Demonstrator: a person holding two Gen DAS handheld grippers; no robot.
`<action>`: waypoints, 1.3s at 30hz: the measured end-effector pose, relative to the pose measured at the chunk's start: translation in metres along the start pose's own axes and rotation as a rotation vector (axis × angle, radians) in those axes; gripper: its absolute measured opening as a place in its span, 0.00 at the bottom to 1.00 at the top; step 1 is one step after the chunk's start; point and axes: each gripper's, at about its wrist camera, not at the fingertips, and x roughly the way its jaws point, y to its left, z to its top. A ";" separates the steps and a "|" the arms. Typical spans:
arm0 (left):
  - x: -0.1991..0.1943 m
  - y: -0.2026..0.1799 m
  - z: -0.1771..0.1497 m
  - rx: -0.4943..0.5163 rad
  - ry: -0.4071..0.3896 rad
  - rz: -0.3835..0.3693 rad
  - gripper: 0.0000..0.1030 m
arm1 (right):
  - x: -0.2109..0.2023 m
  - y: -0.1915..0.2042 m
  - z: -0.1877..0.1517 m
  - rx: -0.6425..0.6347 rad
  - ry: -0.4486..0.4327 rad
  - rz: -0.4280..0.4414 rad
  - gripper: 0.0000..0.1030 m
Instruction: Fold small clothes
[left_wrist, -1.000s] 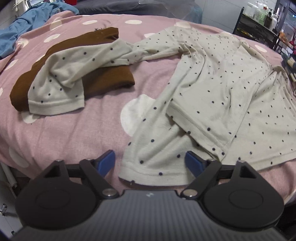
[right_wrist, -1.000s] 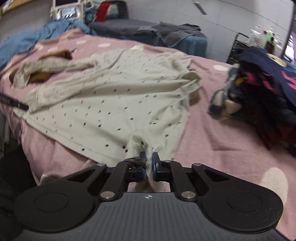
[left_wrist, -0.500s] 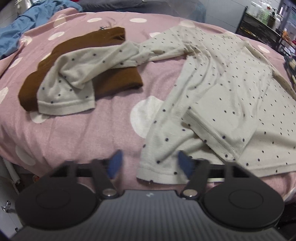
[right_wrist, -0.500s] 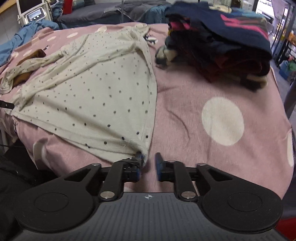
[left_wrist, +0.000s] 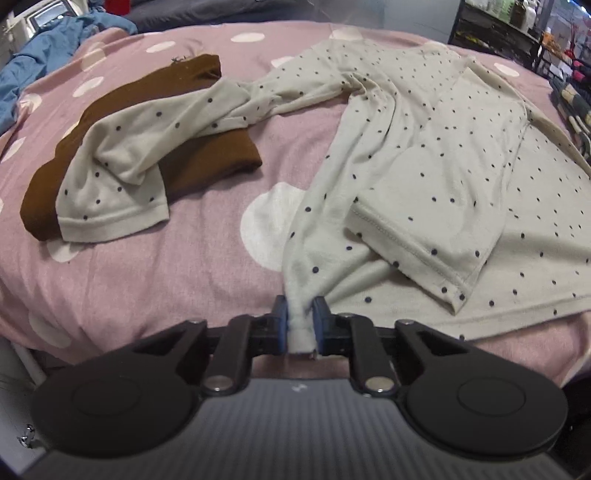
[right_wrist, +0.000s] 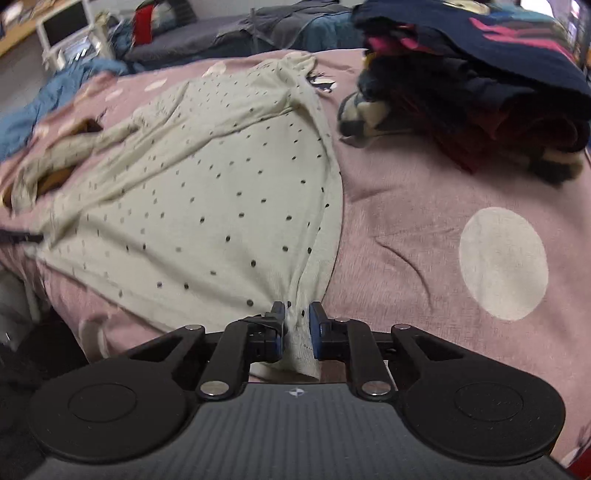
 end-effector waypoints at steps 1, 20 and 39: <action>-0.001 0.004 0.002 -0.004 0.003 0.017 0.19 | -0.003 -0.002 0.001 -0.006 -0.002 -0.014 0.21; 0.007 0.043 0.058 0.051 -0.274 0.355 0.74 | 0.000 0.039 0.044 -0.033 -0.172 0.132 1.00; -0.083 -0.038 0.116 -0.063 -0.341 -0.542 0.05 | 0.010 0.042 0.041 0.058 -0.162 0.202 1.00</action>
